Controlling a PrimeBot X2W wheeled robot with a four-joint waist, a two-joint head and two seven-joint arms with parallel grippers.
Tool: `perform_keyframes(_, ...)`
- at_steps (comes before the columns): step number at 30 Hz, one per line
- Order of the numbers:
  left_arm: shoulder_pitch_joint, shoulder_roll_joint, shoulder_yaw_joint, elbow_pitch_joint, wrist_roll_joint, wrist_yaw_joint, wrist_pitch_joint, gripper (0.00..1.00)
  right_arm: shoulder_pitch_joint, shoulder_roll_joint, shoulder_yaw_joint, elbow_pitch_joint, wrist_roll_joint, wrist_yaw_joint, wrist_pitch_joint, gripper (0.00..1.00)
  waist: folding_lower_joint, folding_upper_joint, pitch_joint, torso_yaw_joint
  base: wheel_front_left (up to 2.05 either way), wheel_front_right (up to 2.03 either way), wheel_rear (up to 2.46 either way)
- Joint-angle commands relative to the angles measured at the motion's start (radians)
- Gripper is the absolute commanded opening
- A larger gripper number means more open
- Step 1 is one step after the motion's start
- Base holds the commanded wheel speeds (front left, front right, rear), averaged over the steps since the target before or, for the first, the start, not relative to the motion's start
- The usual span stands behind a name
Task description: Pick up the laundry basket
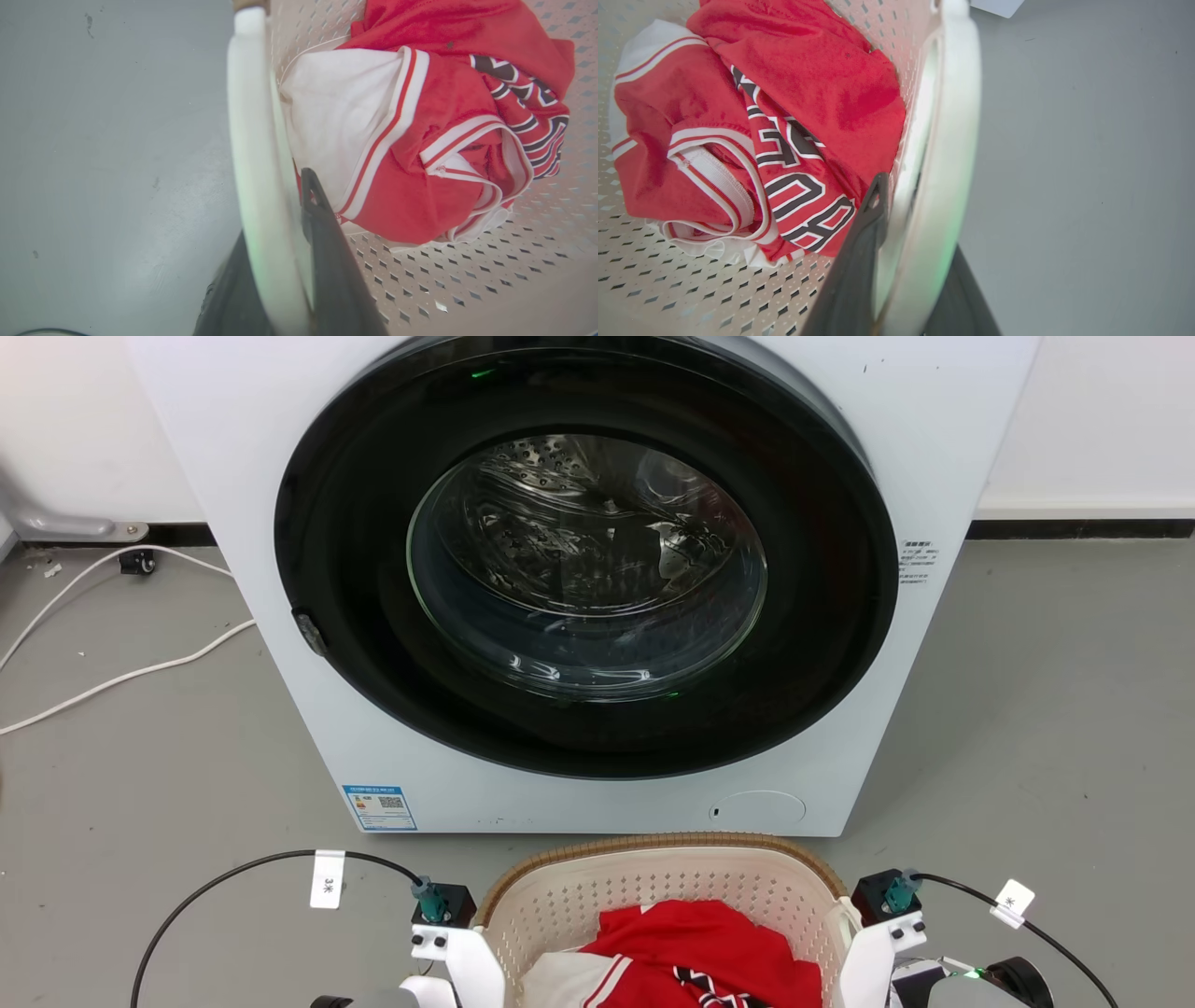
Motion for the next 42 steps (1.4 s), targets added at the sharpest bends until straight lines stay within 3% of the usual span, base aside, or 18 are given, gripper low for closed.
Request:
perform_keyframes(1,0.007,-0.014,-0.012,-0.011,-0.003,-0.018,0.006,0.00,-0.007,0.009,0.010,-0.014,0.007,0.005,-0.006,0.00,0.0001,-0.0001,0.000,-0.001,0.00,0.00,0.00)
perform_keyframes(42,-0.027,-0.005,-0.149,0.008,-0.139,-0.018,-0.025,0.00,-0.044,0.003,0.225,0.018,0.189,0.005,-0.052,0.00,0.0001,-0.0001,-0.005,-0.005,0.00,0.00,0.00)
